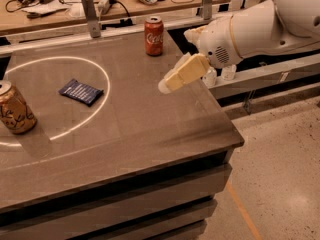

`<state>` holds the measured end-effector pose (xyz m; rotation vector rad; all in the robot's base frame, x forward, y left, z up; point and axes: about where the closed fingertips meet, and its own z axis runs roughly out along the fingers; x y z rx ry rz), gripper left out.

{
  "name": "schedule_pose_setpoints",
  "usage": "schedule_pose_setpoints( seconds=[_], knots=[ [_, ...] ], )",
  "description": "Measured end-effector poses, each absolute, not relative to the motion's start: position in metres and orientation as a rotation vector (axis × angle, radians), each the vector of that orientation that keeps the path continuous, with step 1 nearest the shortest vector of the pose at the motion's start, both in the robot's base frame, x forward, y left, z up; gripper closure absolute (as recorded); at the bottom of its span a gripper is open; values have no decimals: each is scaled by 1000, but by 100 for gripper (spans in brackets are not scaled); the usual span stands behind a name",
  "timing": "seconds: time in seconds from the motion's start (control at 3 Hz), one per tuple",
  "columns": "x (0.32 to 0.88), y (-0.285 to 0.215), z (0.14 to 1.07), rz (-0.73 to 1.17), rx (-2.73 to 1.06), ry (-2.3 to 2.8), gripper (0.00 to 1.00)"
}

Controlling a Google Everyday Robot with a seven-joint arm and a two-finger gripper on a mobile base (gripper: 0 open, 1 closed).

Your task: Pick rxbar blueberry

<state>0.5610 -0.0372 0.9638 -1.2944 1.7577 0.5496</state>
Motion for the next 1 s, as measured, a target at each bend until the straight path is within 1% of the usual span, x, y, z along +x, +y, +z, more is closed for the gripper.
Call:
schedule_pose_setpoints(
  seconds=[0.33,0.67,1.0],
  knots=[
    [564,-36,965,542,-1284,1753,0],
    [557,-30,953,574,-1251,1767,0],
    [551,0,927,650,-1273,1734,0]
  ],
)
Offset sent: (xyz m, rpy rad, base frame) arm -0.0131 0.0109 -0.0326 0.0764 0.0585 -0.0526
